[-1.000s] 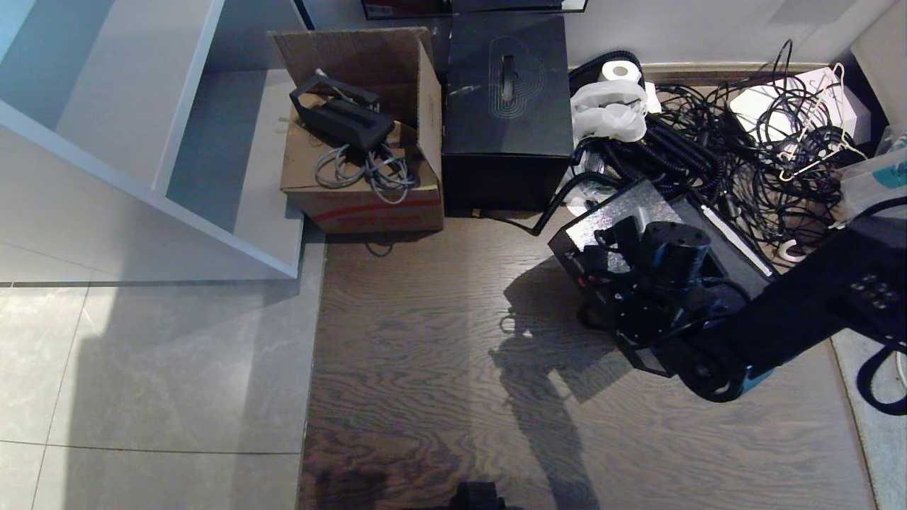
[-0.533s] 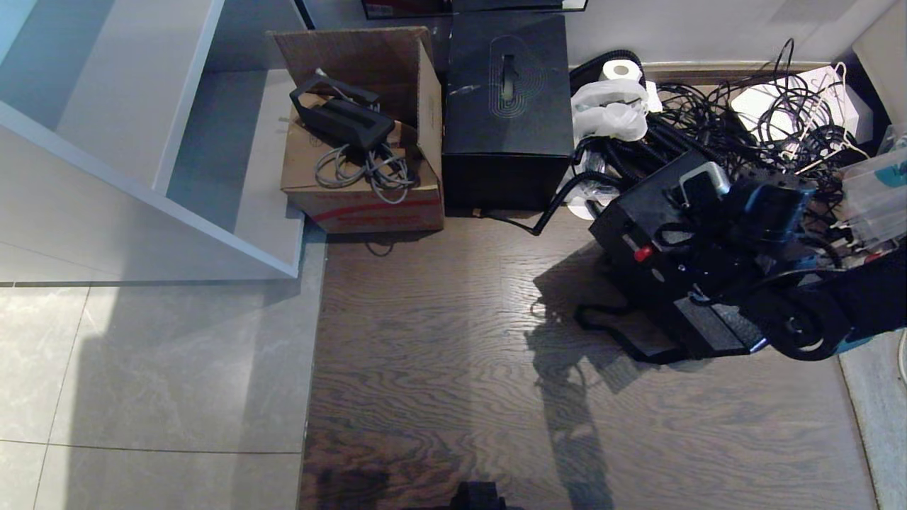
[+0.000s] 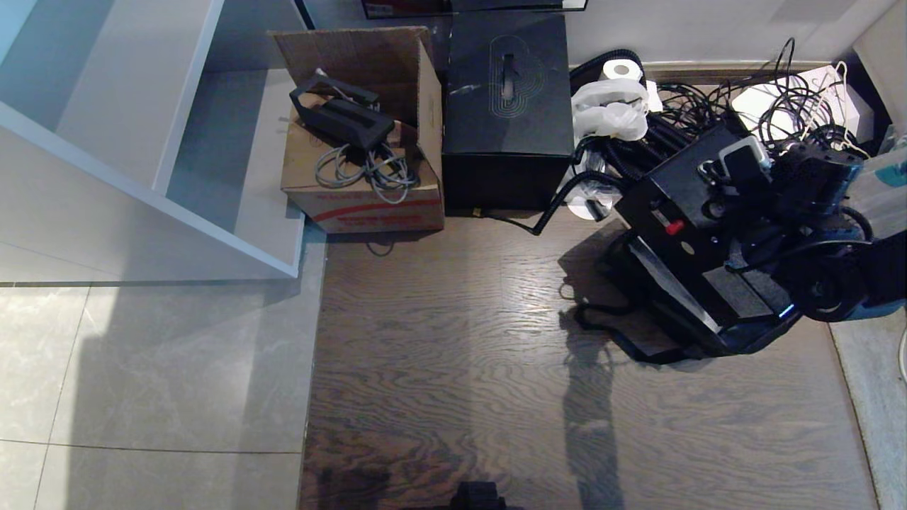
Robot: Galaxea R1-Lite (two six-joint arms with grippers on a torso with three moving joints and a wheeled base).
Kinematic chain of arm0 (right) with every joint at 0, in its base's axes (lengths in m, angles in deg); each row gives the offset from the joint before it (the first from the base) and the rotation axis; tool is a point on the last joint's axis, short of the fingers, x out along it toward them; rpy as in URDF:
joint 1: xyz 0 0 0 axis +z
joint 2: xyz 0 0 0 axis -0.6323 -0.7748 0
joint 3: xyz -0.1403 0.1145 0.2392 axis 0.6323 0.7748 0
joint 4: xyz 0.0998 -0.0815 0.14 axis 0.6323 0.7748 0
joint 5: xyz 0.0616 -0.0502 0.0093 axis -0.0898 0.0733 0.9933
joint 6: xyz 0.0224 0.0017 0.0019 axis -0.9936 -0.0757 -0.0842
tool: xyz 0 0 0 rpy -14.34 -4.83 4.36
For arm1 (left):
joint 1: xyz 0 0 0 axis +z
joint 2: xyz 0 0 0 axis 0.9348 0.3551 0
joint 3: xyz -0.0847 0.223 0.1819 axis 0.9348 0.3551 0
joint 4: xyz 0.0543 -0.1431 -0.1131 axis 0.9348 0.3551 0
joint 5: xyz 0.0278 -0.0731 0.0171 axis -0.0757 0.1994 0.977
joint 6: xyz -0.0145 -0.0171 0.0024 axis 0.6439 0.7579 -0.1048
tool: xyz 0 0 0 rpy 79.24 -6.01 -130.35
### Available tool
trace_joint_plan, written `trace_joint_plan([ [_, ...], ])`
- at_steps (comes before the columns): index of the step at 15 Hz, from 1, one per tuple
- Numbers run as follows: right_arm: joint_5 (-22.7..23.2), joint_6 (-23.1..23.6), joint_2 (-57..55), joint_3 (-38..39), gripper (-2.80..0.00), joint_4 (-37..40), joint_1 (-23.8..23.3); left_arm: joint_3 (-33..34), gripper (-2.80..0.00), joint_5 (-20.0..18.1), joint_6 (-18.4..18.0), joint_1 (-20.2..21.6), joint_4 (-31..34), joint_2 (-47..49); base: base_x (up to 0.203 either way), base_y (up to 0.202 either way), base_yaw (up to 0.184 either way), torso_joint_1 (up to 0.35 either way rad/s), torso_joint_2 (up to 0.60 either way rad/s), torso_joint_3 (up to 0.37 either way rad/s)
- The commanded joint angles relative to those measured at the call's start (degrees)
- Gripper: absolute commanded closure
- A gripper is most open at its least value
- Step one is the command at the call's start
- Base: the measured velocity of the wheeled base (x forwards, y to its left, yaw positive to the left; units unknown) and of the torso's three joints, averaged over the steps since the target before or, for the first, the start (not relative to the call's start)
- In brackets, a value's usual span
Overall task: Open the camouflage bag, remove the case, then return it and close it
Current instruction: Place the black box back
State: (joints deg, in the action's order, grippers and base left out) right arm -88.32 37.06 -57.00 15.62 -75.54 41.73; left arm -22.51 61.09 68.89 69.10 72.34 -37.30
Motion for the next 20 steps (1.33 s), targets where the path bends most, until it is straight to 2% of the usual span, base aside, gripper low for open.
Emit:
trace_joint_plan([
  [1,1.46,0.01,-2.97,-1.91,0.0,-0.7,-2.29,0.0,0.0,0.02,0.02,0.01,-0.01,-0.02,0.0,0.0,0.0,0.0,0.0,0.0],
  [9,6.78,-0.15,-6.75,-3.32,0.0,-2.64,-8.07,0.0,0.0,0.02,0.02,0.01,-0.01,-0.02,0.0,0.0,0.0,0.0,0.0,0.0],
  [13,7.08,-0.15,-5.12,-2.15,0.0,-2.6,-8.74,0.0,0.0,0.02,0.02,0.01,-0.01,-0.02,0.0,0.0,0.0,0.0,0.0,0.0],
  [20,11.24,-0.02,-0.46,3.01,0.0,-1.95,-11.52,0.0,0.0,0.02,0.02,0.01,-0.01,-0.02,0.0,0.0,0.0,0.0,0.0,0.0],
])
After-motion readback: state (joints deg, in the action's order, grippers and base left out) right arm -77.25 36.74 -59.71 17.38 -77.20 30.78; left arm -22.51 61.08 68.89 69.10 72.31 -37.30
